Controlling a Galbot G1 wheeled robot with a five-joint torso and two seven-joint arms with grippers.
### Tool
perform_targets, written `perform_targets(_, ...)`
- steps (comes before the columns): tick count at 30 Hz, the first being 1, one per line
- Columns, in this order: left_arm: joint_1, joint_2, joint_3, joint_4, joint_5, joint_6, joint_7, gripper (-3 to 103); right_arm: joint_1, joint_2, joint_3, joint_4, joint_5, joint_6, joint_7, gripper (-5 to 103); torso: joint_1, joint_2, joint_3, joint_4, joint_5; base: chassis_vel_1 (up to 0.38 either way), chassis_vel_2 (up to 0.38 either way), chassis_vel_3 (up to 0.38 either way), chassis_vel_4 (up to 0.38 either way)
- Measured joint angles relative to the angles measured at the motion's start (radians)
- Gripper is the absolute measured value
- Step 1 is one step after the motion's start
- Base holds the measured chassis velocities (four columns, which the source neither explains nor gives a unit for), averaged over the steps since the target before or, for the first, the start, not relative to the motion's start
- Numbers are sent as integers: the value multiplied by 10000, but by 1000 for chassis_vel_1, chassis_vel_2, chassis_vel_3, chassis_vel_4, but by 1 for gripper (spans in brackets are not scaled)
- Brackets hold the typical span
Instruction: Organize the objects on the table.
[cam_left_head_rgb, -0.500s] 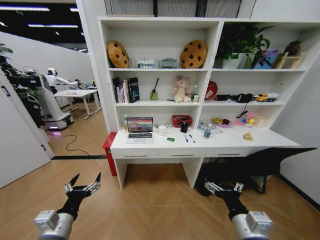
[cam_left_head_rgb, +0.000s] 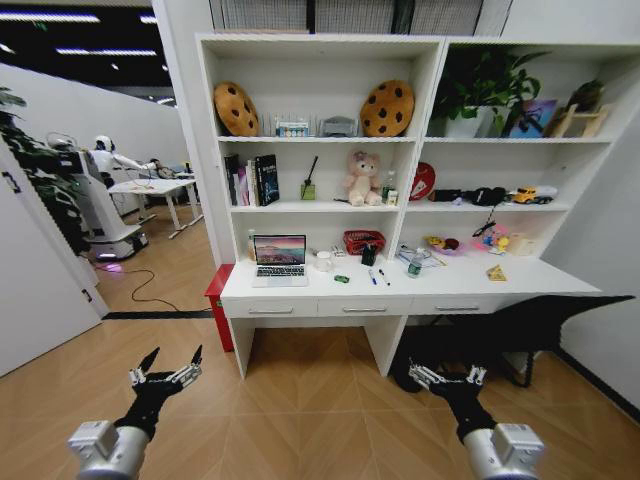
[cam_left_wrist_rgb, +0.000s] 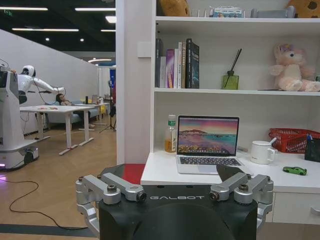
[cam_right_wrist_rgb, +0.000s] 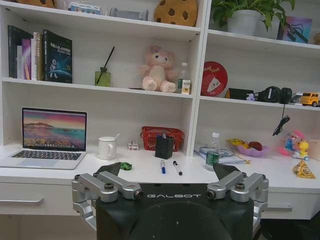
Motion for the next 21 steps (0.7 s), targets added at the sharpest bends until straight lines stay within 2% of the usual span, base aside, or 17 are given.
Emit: perform_targets(21, 47, 28, 0, -75, -7, -3, 5, 100, 40, -70, -35, -8, 33, 30, -56, 100, 0, 0, 0, -1, 0, -31, 30, 32, -31)
